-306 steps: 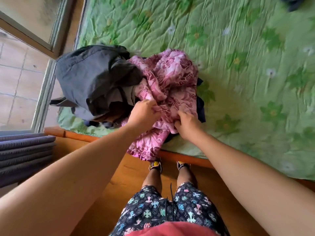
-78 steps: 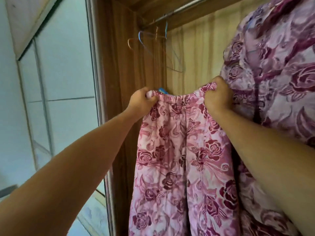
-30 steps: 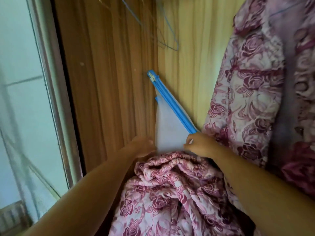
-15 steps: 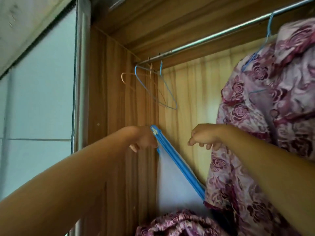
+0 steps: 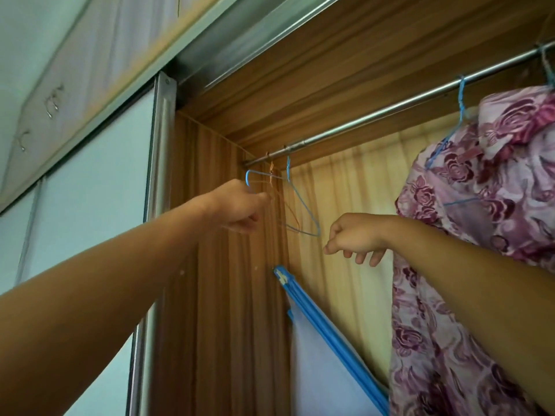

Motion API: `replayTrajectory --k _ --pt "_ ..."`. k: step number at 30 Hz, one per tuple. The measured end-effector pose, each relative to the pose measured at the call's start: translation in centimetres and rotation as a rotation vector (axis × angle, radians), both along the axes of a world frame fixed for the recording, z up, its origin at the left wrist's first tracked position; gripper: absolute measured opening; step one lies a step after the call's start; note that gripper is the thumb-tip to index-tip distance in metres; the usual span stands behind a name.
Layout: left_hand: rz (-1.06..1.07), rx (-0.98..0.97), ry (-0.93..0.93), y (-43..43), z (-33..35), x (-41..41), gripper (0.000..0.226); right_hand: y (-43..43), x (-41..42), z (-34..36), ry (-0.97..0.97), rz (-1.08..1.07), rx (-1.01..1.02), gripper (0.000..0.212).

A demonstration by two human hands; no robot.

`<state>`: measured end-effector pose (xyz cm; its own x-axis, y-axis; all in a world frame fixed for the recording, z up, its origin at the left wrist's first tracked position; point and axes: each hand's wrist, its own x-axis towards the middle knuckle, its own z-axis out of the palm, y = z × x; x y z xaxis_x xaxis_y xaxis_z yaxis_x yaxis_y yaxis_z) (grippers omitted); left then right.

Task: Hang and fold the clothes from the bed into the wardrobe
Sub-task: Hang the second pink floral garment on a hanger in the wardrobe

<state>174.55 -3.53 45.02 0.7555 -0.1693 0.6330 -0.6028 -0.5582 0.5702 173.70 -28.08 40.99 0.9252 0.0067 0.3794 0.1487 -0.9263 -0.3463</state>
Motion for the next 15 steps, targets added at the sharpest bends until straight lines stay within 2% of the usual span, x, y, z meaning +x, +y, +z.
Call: replayTrajectory --k 3,7,12,15 --pt "0.007 -0.102 -0.044 0.2 1.8 -0.3 0.049 0.2 -0.3 1.1 -0.114 0.012 0.023 0.024" --pt "0.093 -0.179 -0.126 -0.2 3.9 -0.3 0.033 -0.1 -0.3 1.8 -0.306 0.031 0.039 0.016" --pt "0.167 -0.067 -0.13 -0.5 4.9 0.9 0.022 -1.1 0.4 1.5 -0.422 0.042 0.013 0.02" --pt "0.437 0.087 -0.451 -0.1 5.2 1.7 0.015 -2.3 0.8 1.3 -0.472 -0.006 -0.071 0.023"
